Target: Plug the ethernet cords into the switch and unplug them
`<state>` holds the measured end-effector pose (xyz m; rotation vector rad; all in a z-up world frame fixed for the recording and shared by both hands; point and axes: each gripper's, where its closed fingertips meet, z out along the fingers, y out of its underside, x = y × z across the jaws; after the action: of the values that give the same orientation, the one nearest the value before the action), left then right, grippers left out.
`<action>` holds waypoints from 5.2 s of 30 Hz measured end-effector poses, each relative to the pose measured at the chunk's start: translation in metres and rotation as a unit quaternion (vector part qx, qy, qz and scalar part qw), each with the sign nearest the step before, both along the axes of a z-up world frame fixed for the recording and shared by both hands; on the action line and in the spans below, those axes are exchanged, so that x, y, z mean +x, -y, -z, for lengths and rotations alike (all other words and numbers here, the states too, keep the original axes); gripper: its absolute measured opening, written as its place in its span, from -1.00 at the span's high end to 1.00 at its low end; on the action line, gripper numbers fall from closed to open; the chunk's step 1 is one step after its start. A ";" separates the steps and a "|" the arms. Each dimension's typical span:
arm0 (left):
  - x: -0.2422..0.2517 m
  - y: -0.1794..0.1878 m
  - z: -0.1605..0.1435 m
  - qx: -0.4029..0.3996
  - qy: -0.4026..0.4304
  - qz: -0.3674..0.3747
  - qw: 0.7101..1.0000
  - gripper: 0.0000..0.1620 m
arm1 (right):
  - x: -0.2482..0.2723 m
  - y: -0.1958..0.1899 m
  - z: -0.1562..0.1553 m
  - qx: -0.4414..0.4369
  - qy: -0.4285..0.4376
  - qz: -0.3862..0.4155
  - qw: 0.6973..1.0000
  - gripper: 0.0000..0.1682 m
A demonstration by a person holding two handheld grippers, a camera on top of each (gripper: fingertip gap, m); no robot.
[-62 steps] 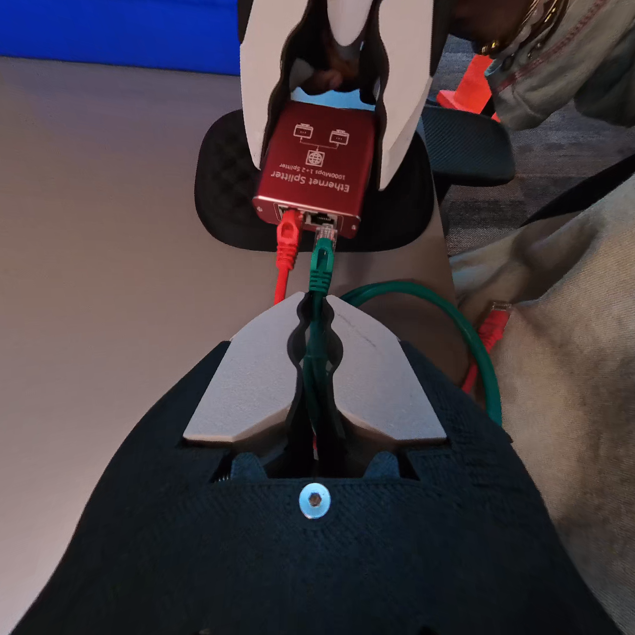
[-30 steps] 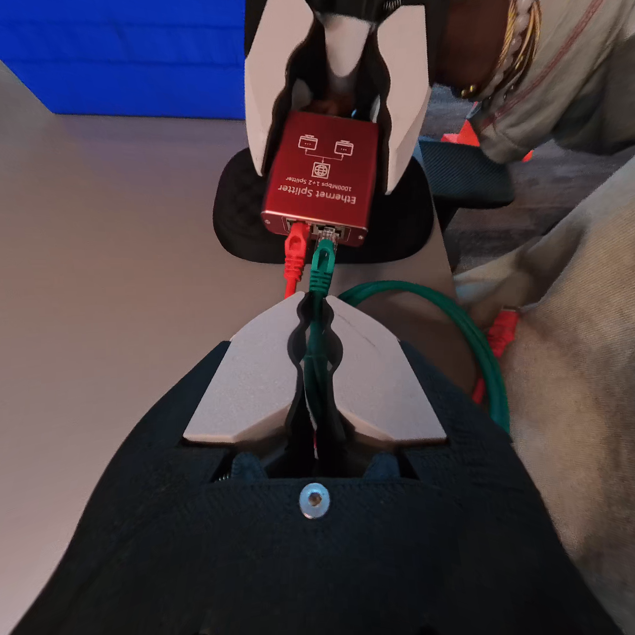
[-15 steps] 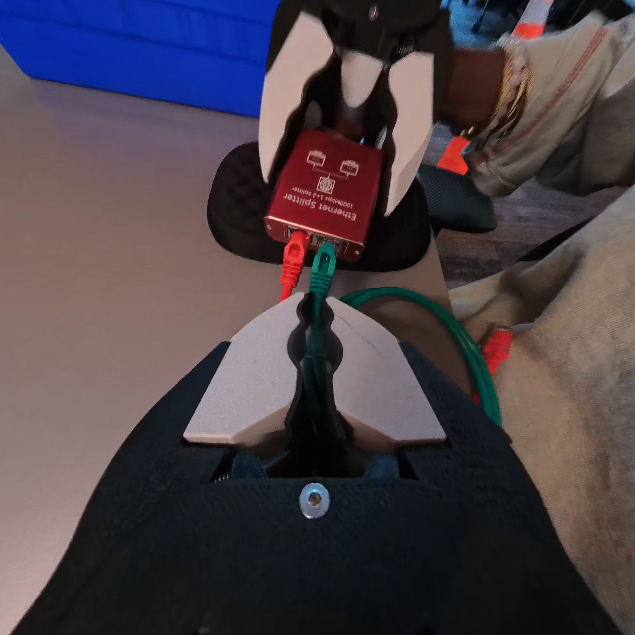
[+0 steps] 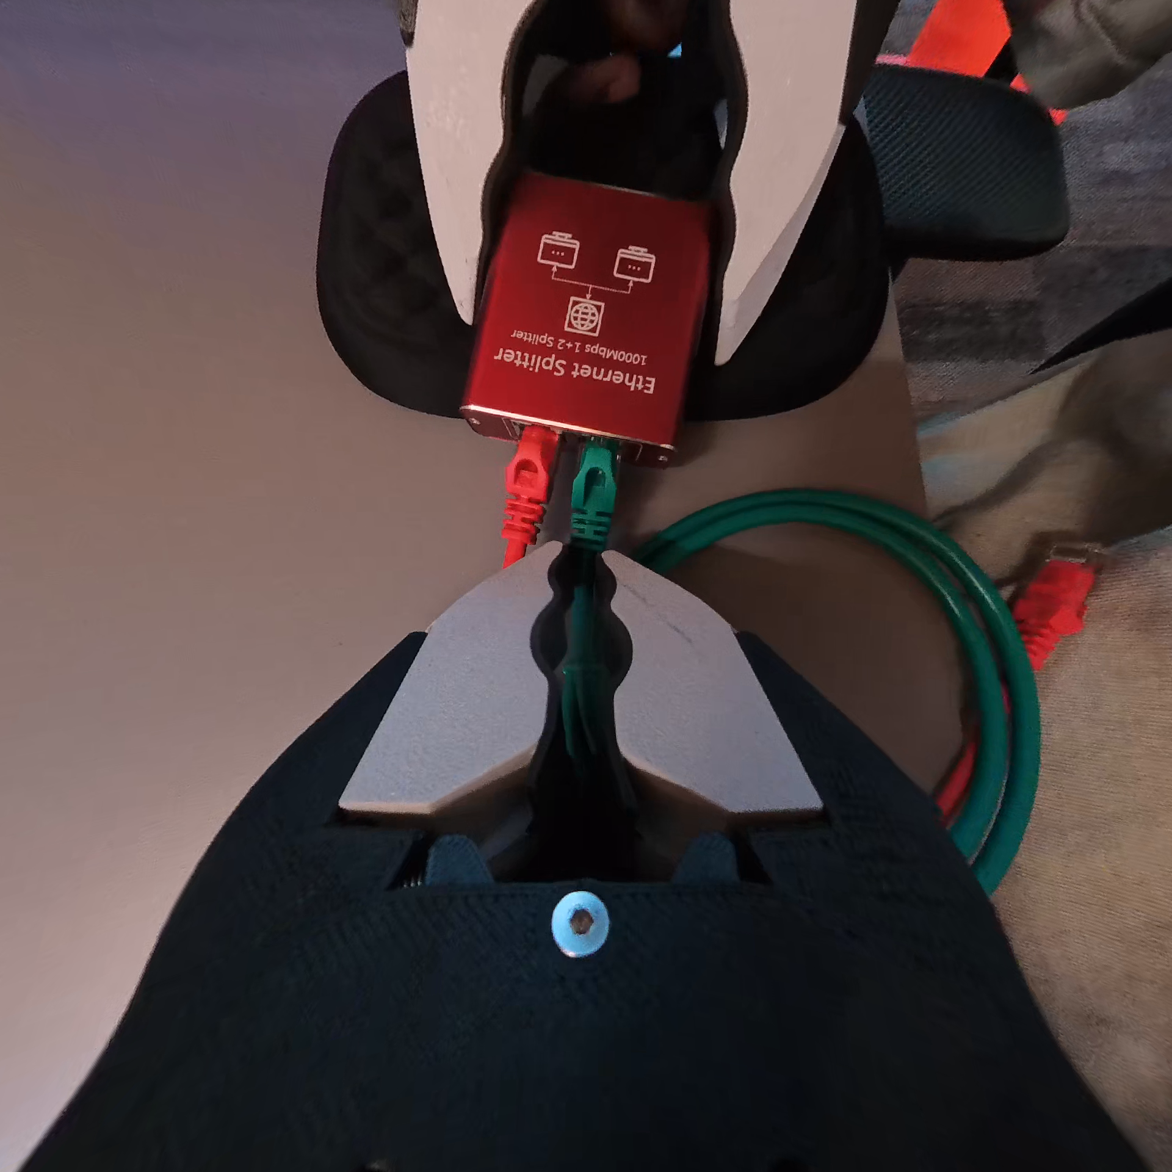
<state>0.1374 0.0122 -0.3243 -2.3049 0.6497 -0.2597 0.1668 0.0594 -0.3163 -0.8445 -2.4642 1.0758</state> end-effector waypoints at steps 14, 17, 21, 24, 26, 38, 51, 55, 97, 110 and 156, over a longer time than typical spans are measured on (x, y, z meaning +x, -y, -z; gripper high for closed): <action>-0.025 0.007 -0.035 0.045 -0.049 -0.009 0.998 0.96 | -0.024 0.010 -0.030 -0.002 -0.074 0.009 0.997 0.17; -0.037 0.003 -0.048 0.091 -0.055 -0.039 0.994 0.94 | -0.033 0.010 -0.048 0.018 -0.121 0.018 0.992 0.17; -0.057 0.002 -0.090 0.180 -0.016 -0.090 0.979 0.82 | -0.050 0.009 -0.090 0.119 -0.233 0.029 0.965 0.17; -0.080 0.012 -0.115 0.241 -0.039 -0.137 0.960 0.47 | -0.060 0.006 -0.109 0.252 -0.285 0.031 0.924 0.17; -0.078 0.016 -0.134 0.318 -0.079 -0.127 0.936 0.25 | -0.064 0.007 -0.119 0.330 -0.314 0.020 0.890 0.17; -0.053 -0.001 -0.144 0.221 -0.048 0.065 0.972 0.30 | -0.071 0.044 -0.143 0.501 -0.369 -0.105 0.776 0.17; -0.086 0.009 -0.225 0.450 0.190 -0.104 0.866 0.67 | -0.083 0.016 -0.234 -0.028 -0.469 0.153 0.869 0.10; -0.080 0.025 -0.240 0.526 0.301 -0.113 0.787 0.67 | -0.076 0.045 -0.243 -0.478 -0.335 0.074 0.809 0.30; -0.106 0.032 -0.182 0.422 0.480 -0.360 0.680 0.66 | -0.133 0.086 -0.153 0.088 -0.348 0.084 0.930 0.19; -0.134 0.128 -0.164 0.287 -0.018 -0.288 0.913 0.23 | -0.071 0.038 -0.050 0.204 -0.047 -0.111 0.972 0.20; -0.258 0.321 0.000 -0.201 -0.009 -0.508 0.838 0.92 | -0.037 0.022 -0.137 -0.199 -0.268 0.035 0.942 0.16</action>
<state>-0.1205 -0.3091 -0.3240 -2.6977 -0.7379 0.1549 0.1299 0.0376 -0.1794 -0.6255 -1.7838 1.5649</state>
